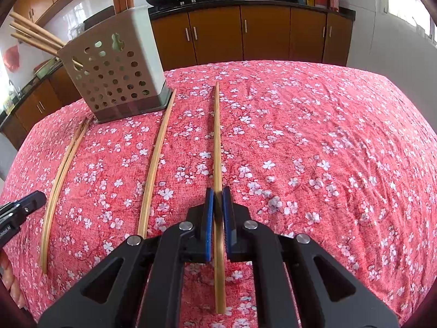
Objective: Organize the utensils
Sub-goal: 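Lower the left tool onto another chopstick and close it while the right tool grasps one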
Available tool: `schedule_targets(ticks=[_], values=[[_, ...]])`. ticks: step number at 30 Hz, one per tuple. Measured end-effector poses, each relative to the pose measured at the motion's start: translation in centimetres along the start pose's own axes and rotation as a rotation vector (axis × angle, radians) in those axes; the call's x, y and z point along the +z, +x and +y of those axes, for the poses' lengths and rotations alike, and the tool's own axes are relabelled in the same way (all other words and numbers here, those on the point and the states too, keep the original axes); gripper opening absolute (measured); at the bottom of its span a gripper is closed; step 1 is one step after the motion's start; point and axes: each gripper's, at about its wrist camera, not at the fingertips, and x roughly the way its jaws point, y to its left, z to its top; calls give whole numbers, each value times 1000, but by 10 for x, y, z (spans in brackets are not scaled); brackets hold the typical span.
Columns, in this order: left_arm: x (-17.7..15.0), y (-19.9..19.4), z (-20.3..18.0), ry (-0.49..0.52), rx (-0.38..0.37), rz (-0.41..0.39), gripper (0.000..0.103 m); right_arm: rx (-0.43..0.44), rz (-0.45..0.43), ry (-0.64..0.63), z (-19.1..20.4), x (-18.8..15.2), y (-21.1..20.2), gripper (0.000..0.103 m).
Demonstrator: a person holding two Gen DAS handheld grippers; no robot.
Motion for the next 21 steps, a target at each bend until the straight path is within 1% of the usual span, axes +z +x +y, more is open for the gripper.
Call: schedule_targets(ticks=[2, 6, 9, 11, 13, 18, 21], values=[[-2, 5, -1, 7, 7, 13, 15, 2, 1, -1, 0, 0, 1, 8], [-4, 7, -5, 32, 32, 3, 15, -6, 1, -11, 3, 1, 1, 8], [-5, 9, -6, 37, 56, -7, 10, -5, 0, -15, 6, 0, 2, 8], [-3, 10, -3, 30, 66, -9, 9, -2, 0, -20, 6, -1, 1, 8], [0, 10, 5, 13, 90, -10, 8, -1, 0, -24, 3, 0, 1, 8], [9, 8, 41, -60, 139, -18, 8, -32, -7, 12, -11, 5, 2, 8], [10, 6, 58, -91, 141, -27, 9, -33, -8, 35, -19, 7, 2, 8]])
